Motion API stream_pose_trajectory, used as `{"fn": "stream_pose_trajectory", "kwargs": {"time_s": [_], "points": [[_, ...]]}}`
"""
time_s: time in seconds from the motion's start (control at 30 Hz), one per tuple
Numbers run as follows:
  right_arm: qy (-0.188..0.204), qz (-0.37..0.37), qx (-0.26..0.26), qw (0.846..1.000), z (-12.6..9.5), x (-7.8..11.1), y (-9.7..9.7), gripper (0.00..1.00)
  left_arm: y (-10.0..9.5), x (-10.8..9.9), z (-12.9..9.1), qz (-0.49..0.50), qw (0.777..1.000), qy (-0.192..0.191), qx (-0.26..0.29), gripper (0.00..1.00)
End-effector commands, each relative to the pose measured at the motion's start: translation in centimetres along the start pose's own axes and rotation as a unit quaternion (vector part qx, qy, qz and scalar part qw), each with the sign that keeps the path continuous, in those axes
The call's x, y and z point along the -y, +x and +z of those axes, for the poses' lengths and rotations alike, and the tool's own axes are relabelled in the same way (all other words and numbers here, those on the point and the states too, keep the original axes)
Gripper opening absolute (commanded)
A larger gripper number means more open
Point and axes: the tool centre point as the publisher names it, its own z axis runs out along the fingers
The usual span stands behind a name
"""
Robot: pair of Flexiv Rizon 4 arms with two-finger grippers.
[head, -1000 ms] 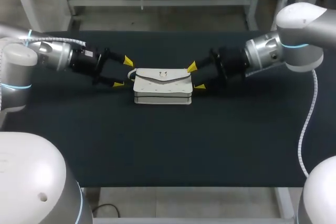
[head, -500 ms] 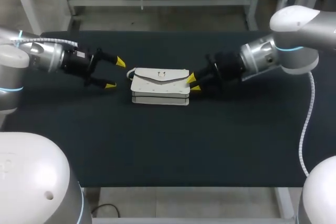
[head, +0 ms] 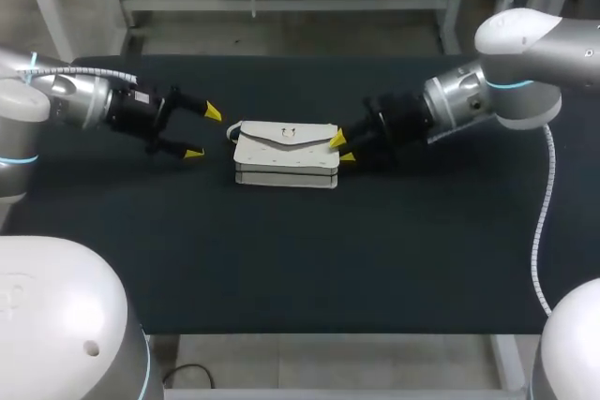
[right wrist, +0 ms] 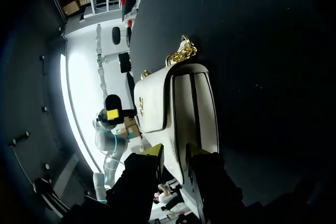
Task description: Pick up the bag, open it, inspect its contents, close it, and place it on the opposite side
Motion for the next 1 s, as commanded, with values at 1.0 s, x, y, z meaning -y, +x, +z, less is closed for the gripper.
{"fn": "stream_pose_trajectory", "kwargs": {"time_s": [1.0], "points": [[-0.015, 0.004, -0.007, 1.0, -0.3, -0.8, -0.1, 0.0, -1.3, 2.2, -3.4, -0.004, 0.998, -0.026, 0.051, 1.0]]}}
